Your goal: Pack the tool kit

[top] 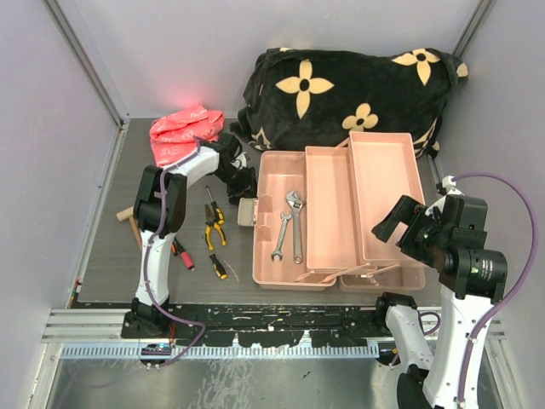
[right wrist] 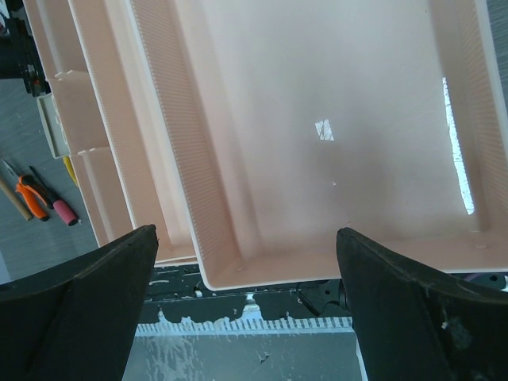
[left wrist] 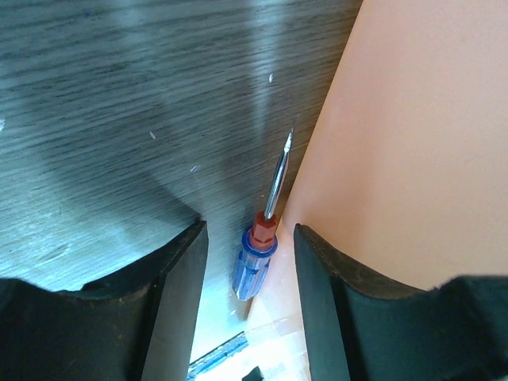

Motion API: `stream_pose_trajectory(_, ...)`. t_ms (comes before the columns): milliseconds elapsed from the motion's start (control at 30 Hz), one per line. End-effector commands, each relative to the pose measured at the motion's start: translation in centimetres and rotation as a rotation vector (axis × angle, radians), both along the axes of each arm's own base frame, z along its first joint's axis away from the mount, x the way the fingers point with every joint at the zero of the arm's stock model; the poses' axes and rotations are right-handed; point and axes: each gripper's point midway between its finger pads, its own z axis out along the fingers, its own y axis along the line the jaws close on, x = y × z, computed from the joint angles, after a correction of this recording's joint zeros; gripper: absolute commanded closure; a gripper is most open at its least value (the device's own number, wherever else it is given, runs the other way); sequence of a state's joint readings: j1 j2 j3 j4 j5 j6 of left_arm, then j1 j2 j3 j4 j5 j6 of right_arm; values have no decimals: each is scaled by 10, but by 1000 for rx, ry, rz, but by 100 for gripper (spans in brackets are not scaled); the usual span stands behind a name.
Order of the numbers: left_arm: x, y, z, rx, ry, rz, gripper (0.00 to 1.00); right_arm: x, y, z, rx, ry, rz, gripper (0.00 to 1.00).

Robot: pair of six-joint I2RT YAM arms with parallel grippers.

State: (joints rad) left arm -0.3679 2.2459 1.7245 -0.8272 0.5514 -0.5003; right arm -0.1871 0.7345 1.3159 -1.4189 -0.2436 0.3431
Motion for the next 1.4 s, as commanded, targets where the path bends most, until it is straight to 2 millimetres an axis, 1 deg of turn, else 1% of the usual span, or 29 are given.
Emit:
stream_pose_trajectory(0, -15, 7, -33, 146, 9, -69, 49, 5, 1, 5, -4, -35, 14, 0)
stream_pose_trajectory(233, -19, 20, -48, 297, -24, -113, 49, 7, 1, 3, -2, -37, 15, 0)
stream_pose_trajectory(333, -21, 26, -52, 341, -27, -124, 53, 5, 1, 1, -3, -35, 14, 0)
stream_pose_trajectory(400, -21, 31, -54, 370, -32, -132, 62, 4, 1, -1, -3, -33, 15, 0)
stream_pose_trajectory(533, -21, 38, -55, 405, -41, -144, 93, 3, 2, -6, 1, -27, 13, 0)
stream_pose_trajectory(567, -22, 39, -55, 407, -41, -147, 99, 3, 2, -7, 3, -27, 12, 0)
stream_pose_trajectory(700, -23, 39, -54, 407, -43, -156, 100, 5, 2, -9, 10, -31, 10, 0)
stream_pose_trajectory(867, 7, 41, -30, 376, -137, -160, 100, 6, 3, -14, 14, -32, 7, 0)
stream_pose_trajectory(1000, 33, 49, -3, 365, -220, -138, 100, 7, 3, -17, 18, -33, 5, 0)
stream_pose_trajectory(1167, 65, 69, 29, 364, -305, -91, 100, 10, 3, -19, 22, -40, 3, 0)
stream_pose_trajectory(1267, 79, 81, 45, 355, -330, -68, 100, 12, 3, -19, 24, -44, 1, 0)
stream_pose_trajectory(1367, 88, 87, 63, 344, -370, -61, 100, 13, 3, -19, 26, -48, 0, 0)
